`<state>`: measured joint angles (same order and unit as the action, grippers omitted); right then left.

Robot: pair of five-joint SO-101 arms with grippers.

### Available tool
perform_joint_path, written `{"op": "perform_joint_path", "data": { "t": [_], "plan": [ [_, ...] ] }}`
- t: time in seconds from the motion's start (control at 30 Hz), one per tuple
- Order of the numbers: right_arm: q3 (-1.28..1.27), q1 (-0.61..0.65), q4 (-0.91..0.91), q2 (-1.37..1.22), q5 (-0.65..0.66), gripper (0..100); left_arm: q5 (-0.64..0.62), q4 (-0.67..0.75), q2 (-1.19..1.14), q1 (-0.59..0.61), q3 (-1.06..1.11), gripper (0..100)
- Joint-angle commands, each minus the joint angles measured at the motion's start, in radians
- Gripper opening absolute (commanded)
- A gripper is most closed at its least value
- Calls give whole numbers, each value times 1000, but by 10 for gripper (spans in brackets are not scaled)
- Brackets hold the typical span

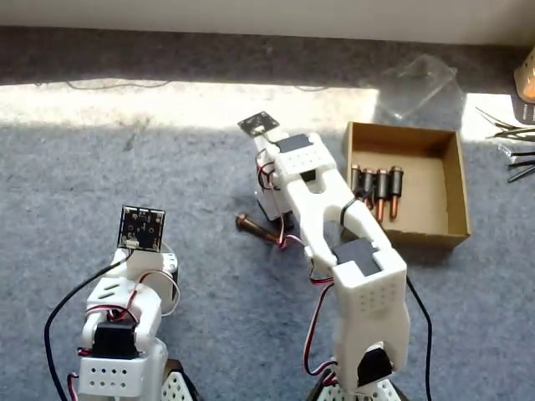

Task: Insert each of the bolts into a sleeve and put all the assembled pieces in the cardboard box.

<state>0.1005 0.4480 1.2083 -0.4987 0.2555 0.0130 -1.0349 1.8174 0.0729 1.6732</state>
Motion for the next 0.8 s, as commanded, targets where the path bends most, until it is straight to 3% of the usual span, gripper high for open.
{"op": "perform_joint_path", "data": {
  "t": [0.0,0.13,0.3,0.77],
  "plan": [
    [30,-1,21,7,17,7,8,-5,12,-12,22,18],
    [31,-1,19,7,18,9,8,-5,12,-12,22,18],
    [31,-1,13,8,18,94,8,-5,12,-12,22,18],
    [85,1,87,8,14,96,8,-5,12,-12,22,18]
  ]
}}
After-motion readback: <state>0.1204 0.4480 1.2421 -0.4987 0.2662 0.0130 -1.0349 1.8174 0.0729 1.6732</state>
